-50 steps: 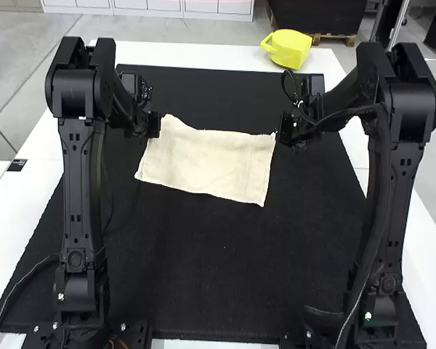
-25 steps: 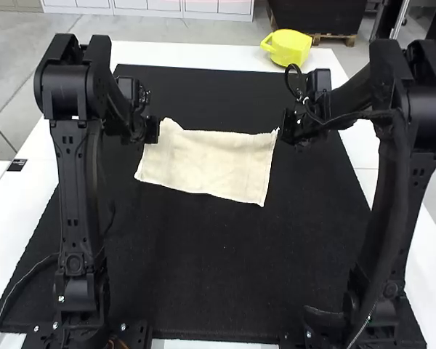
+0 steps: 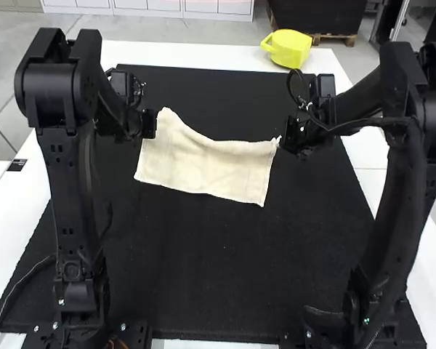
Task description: Fold the towel.
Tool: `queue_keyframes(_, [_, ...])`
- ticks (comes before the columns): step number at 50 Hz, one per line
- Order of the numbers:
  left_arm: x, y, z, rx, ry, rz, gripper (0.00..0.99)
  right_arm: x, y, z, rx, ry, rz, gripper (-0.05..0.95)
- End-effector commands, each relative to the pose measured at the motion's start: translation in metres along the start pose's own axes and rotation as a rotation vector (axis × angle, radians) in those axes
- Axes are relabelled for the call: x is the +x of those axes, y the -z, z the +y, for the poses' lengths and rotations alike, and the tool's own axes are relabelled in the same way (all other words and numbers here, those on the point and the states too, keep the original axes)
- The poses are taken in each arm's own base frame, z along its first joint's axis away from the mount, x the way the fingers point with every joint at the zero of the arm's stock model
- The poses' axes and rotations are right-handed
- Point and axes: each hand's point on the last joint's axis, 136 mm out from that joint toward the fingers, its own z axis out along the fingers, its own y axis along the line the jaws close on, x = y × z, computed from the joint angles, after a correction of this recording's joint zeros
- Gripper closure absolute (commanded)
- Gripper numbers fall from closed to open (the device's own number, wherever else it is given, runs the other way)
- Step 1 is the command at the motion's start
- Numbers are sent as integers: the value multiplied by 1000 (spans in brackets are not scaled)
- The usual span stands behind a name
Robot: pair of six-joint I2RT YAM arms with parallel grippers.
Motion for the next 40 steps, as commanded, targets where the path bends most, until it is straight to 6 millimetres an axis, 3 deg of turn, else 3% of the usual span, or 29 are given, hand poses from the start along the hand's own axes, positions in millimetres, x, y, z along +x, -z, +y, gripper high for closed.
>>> queue_keyframes(1, [-7, 10, 4, -9, 9, -30, 970, -16, 19, 9, -24, 19, -54, 926])
queue_keyframes(21, [5, 31, 47, -93, 40, -77, 970, -22, 39, 26, -58, 23, -84, 926])
queue_keyframes(31, [1, 39, 41, -68, 36, -92, 970, -8, 41, 30, -77, 1, -38, 926])
queue_keyframes(40, [10, 41, 36, -56, 38, -78, 970, 3, 41, 34, -97, -9, -14, 926])
